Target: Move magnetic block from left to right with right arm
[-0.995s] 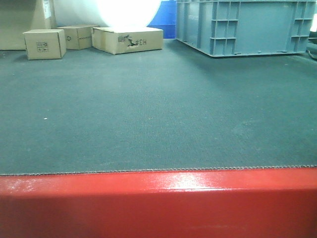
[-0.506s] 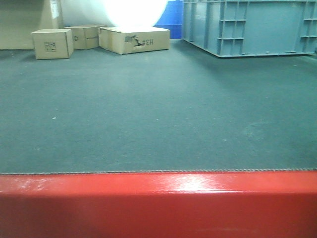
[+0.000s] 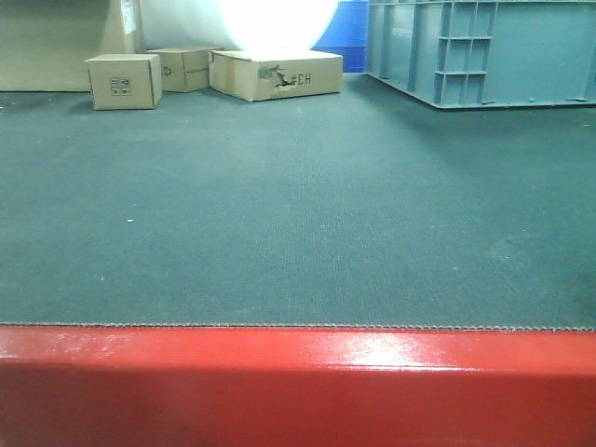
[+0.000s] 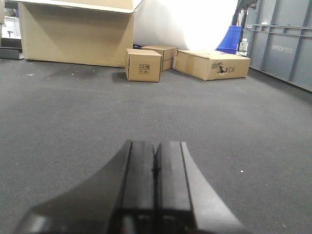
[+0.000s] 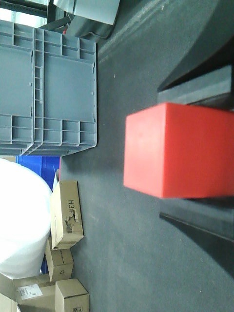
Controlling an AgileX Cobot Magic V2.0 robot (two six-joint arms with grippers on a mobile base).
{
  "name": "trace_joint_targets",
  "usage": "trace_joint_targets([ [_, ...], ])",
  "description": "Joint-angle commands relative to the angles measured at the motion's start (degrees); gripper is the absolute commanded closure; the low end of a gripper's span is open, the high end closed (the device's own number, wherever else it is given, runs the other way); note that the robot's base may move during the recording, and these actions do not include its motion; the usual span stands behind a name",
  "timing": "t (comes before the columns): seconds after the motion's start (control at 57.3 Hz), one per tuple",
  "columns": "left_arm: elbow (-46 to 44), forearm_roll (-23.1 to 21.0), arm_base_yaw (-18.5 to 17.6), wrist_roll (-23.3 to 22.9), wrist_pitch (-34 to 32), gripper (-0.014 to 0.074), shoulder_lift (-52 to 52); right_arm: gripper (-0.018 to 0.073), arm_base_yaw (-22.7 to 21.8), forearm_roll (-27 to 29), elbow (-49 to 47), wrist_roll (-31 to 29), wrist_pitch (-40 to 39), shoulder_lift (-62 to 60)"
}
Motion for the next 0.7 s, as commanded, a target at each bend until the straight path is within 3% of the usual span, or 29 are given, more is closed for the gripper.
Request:
trace_joint_targets([
  [0.0, 0.5, -0.3, -0.2, 0.1, -5.2, 0.0722, -0.5, 0.024, -0.3, 0.1, -1.5, -0.4, -5.0, 0.7],
  [0.489, 0.5, -0.3, -0.2, 0.1, -5.2, 0.0722, -0.5, 0.024, -0.3, 0.1, -1.5, -0.4, -5.0, 0.7],
  [0.681, 0.5, -0.3, -0.2, 0.1, -5.2, 0.0722, -0.5, 0.024, -0.3, 0.1, -1.5, -0.3, -8.5, 0.7],
])
